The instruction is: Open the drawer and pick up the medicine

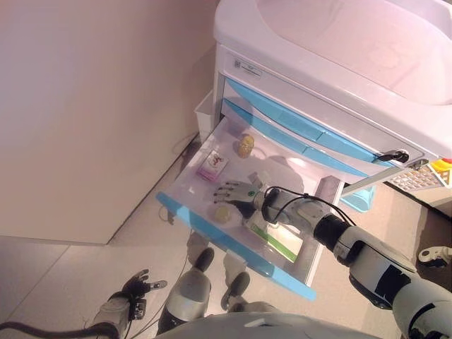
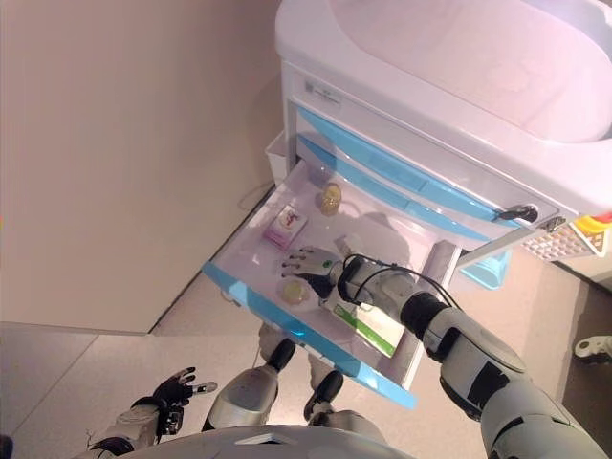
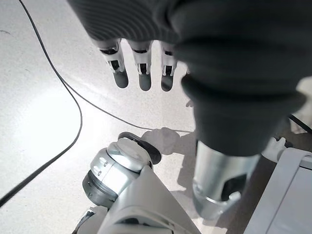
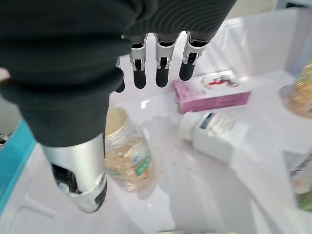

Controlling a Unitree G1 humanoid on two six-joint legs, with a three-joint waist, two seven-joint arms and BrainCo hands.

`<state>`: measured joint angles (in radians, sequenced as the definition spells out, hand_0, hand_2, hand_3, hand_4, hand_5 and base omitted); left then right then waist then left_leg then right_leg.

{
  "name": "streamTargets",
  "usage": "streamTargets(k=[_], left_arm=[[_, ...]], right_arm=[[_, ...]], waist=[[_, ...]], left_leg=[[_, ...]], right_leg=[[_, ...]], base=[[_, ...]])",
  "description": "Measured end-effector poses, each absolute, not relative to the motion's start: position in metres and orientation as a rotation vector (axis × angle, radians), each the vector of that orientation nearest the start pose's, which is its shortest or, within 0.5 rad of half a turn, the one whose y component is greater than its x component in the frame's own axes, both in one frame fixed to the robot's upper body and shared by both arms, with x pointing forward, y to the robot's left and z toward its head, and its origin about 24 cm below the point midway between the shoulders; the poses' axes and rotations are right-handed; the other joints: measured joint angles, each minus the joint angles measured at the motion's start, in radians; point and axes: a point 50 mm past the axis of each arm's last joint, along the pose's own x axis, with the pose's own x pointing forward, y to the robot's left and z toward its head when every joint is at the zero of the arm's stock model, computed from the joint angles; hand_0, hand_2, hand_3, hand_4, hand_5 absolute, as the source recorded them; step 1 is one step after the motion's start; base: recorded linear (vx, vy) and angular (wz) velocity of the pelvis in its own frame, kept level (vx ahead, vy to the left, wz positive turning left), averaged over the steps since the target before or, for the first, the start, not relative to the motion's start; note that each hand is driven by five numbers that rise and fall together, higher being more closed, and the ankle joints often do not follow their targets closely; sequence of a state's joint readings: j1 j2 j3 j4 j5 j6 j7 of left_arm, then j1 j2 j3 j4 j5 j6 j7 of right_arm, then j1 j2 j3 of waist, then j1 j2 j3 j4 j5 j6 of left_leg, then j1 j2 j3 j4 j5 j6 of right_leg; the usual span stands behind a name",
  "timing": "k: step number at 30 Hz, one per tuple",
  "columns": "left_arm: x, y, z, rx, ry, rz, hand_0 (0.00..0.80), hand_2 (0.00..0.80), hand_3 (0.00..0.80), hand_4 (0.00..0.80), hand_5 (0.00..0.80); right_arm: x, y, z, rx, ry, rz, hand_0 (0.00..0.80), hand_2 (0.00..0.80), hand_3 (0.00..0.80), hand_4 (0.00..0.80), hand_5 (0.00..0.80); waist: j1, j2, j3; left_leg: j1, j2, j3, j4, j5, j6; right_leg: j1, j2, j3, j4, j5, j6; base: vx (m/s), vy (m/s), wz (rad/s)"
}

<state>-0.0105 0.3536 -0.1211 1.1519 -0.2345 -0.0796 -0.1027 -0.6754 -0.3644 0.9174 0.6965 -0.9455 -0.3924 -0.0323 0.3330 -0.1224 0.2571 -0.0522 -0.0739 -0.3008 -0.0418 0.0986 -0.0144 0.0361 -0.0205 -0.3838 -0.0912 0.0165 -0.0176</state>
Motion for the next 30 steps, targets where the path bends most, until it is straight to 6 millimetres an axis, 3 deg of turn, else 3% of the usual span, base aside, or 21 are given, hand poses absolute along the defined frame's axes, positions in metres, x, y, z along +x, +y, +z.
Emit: streamTargets(k=[11,30], left_arm=[[0.116,0.270,-0.140,0.129,1.048,0.125,0.000,0.000,0.000,0.000,0.000],[0.117,0.269,-0.140,0.130,1.041,0.124,0.000,0.000,0.000,0.000,0.000]], right_arm=[[0.298,-0.068,-0.008,-1.666,-0.366,1.061,0.000,0.000,0.000,0.000,0.000],[0.300,-0.072,-0.010,-1.673,-0.348,1.043,0.000,0.000,0.000,0.000,0.000]], waist=[[0.031,0.052,-0.012],[0.034,0.053,-0.013]], left_leg=[[-0.028,-0.005,-0.032,0.003,0.002,-0.001],[-0.043,-0.008,-0.038,0.003,0.007,0.001]], right_leg=[[-0.015,-0.001,-0.035,0.000,-0.002,-0.001],[-0.030,-0.003,-0.038,0.000,-0.003,0.000]], base=[[-0.020,0.000,0.09],[-0.001,0.000,0.00]])
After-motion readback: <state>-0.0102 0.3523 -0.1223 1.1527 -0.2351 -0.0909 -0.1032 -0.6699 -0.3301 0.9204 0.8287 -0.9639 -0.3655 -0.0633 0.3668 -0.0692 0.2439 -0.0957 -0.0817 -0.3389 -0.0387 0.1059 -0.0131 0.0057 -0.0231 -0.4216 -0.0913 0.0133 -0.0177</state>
